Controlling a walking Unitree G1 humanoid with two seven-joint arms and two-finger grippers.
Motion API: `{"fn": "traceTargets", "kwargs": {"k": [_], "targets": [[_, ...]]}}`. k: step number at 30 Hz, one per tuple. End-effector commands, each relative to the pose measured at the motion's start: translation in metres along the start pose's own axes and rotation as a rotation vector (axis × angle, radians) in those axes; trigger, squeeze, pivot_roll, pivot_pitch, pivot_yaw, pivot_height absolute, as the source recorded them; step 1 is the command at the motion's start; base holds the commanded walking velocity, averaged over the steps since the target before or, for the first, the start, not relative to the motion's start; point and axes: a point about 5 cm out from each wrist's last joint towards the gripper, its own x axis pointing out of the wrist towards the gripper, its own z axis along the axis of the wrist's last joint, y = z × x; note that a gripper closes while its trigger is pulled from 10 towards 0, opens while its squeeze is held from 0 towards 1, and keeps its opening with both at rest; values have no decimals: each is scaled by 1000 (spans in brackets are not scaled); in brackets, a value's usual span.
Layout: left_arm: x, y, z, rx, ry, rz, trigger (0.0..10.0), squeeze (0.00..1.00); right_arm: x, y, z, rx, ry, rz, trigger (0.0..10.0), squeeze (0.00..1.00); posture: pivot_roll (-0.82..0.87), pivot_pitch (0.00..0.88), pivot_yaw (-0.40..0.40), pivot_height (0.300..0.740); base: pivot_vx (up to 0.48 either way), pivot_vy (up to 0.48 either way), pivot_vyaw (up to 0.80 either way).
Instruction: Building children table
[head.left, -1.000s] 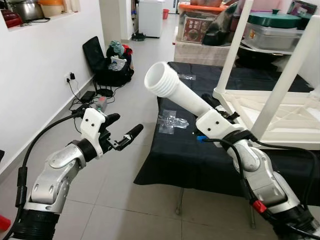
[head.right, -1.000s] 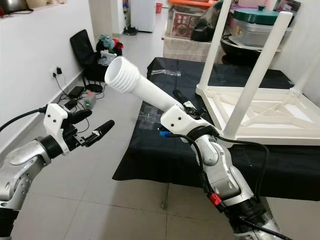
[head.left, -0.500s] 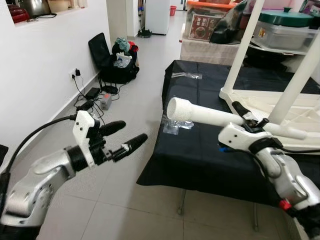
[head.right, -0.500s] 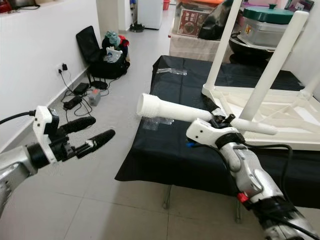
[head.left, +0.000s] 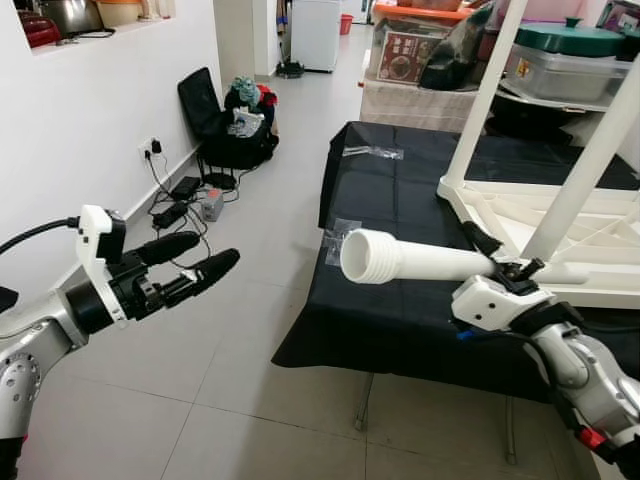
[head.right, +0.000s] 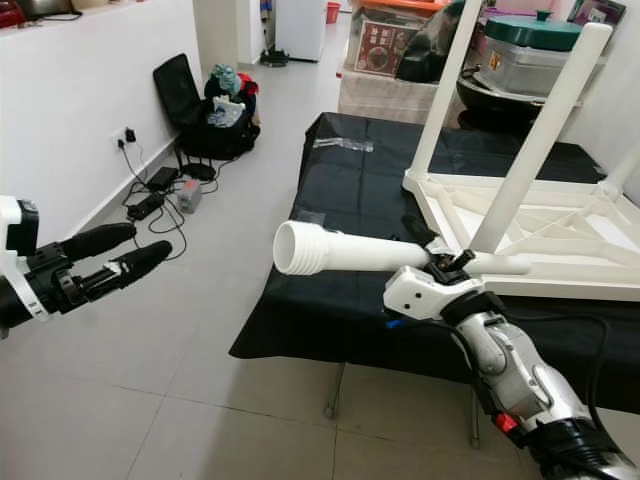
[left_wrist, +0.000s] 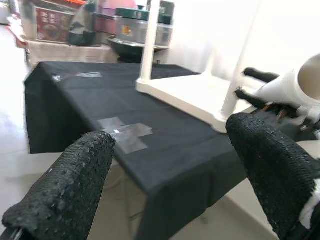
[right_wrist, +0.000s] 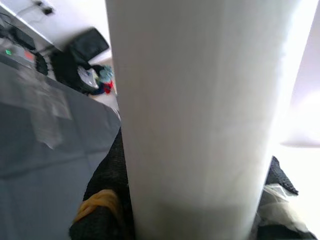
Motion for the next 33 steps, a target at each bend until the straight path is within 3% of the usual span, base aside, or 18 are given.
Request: {"fn": "traceTargets", "kwargs": {"k": [1,6,14,23,33], "targets": [[8,-9,5,-17,-13,-83,10000,0,2,16,12,-12,-55,43,0,0,101,0,-82,740,0,0,0],[21,-20,2,-57,-4,-188,10000,0,9,26,17,-22,-73,53,0,0,101,0,-70,740,0,0,0],[29,-25,-3,-86,16,-246,10000,0,11,30,18,-12,-75,53,0,0,91,0,-57,740,0,0,0],[28,-22,-12,-105,47,-239,10000,0,11,29,16,-8,-62,48,0,0,86,0,-52,740,0,0,0],[31,-22,-22,-118,82,-239,10000,0,21,31,26,3,-88,26,0,0,83,0,-50,740,0,0,0]]}}
